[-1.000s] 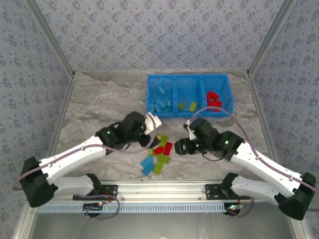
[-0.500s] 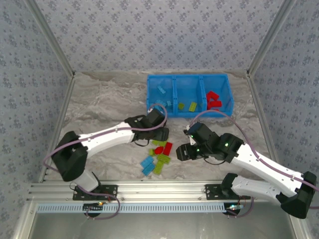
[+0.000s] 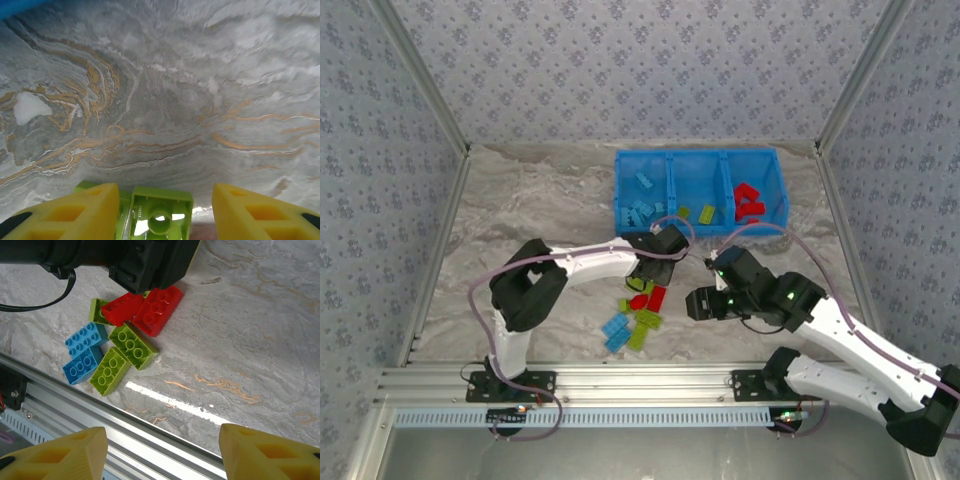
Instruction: Sort the legos into containers by color
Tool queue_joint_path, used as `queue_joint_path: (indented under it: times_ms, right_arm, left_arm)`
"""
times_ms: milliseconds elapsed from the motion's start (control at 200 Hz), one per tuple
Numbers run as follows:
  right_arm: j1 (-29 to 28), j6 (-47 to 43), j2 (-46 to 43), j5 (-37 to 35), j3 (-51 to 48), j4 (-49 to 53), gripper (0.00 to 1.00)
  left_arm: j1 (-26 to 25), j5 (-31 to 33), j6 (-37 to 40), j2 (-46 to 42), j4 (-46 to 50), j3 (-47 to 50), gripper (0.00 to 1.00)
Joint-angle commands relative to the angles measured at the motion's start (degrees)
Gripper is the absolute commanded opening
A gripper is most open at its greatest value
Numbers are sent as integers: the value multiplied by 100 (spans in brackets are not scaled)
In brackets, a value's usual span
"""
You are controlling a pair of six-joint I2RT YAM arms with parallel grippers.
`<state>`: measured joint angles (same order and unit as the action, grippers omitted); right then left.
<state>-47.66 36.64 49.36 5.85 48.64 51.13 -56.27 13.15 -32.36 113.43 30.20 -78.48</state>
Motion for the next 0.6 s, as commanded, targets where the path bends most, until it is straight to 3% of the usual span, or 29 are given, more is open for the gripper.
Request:
queue_joint_path:
  times_ms: [0,400,595]
  right_arm:
    - [81,-9,-42,43,-112,151,63]
    - [232,-11,60,174,-153,37,64]
    - [267,-8,-32,1,-61,78,64]
  left_arm:
    - [-15,121,268,251,434,-263,52]
    - [-94,-202,210,461,571,-266,31]
    - [-173,-39,90,19,517,-227,24]
